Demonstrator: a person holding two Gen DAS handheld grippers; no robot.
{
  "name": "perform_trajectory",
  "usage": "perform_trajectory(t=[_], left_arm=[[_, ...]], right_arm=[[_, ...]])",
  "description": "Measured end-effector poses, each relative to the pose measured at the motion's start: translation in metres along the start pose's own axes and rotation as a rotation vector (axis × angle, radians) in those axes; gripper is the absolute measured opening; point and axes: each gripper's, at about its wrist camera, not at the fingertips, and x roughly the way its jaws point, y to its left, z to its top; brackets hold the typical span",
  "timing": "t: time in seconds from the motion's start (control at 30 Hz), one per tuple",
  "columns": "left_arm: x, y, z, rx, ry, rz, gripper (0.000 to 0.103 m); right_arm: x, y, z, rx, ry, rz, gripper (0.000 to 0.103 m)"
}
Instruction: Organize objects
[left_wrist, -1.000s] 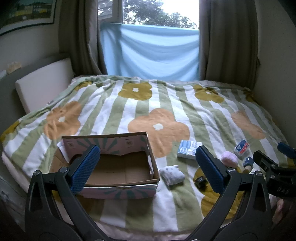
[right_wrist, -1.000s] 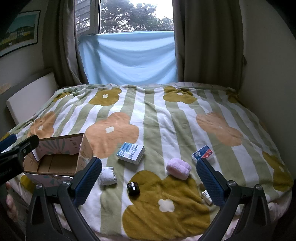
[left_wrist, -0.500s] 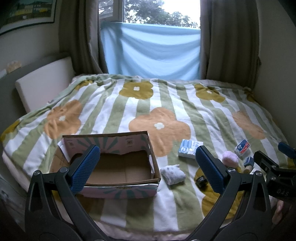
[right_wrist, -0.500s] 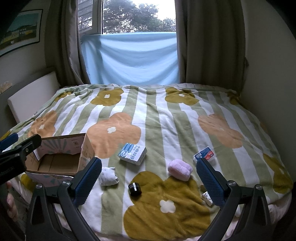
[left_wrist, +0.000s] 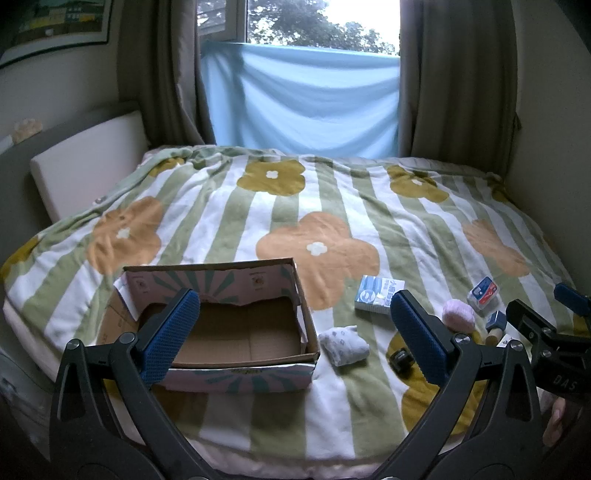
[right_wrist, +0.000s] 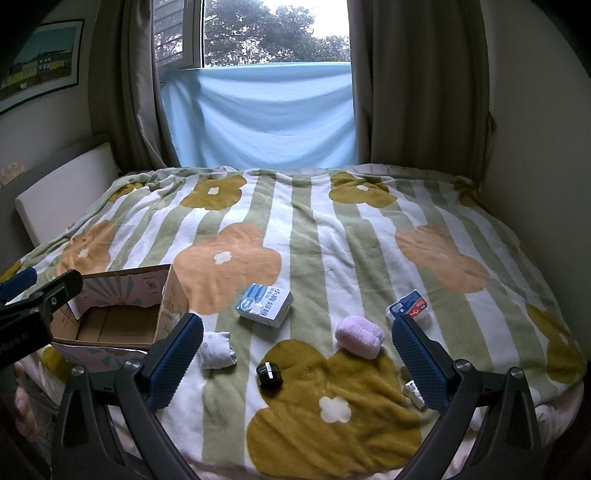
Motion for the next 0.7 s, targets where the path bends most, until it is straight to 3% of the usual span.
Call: perform_trajectory(t=[0.7], left_arm=[[0.0026,0.0042,-0.0041,-0.012,0.019,-0.001,0.103]], right_arm=[[0.0003,0.0004,-0.0020,-0.002,0.001,0.002,0.102]])
